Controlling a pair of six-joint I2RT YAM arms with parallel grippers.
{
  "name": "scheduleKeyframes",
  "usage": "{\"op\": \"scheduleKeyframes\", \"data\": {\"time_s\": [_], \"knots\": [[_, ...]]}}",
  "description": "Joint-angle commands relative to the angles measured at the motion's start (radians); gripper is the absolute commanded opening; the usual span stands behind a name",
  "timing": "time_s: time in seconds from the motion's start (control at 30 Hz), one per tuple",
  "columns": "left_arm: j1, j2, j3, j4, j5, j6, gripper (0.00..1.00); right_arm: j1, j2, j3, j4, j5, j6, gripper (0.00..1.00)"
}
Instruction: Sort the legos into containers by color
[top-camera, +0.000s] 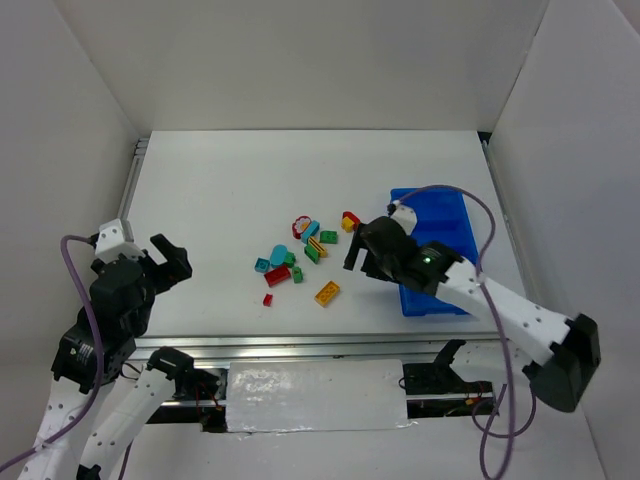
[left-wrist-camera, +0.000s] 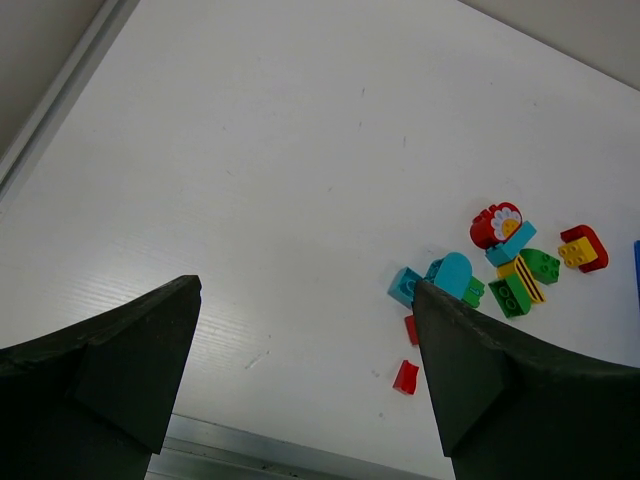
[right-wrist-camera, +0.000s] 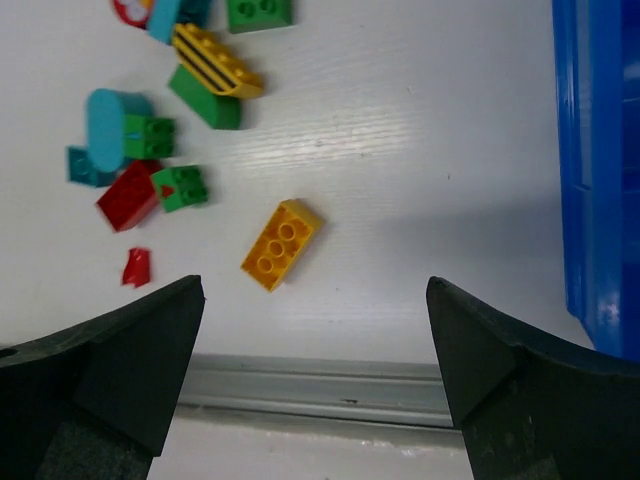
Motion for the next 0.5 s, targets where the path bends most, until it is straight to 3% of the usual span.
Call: {"op": "scheduleKeyframes", "data": {"time_s": [0.0, 0.17, 0.47], "knots": [[0.004, 0.005, 0.007, 0.051, 0.017, 0.016, 0.99, 0.031, 0.147, 0.029, 0.066, 0.160, 0.145, 1.00], [0.003, 0.016, 0.005, 0.059, 0.030, 0.025, 1.00, 0.089, 0.386, 0.082, 0.117, 0.179, 0.234, 1.00], [0.003, 0.024, 0.005, 0.063, 0.044, 0.031, 0.99, 0.155, 0.626, 0.167, 0.136, 0.183, 0.330, 0.99]]}}
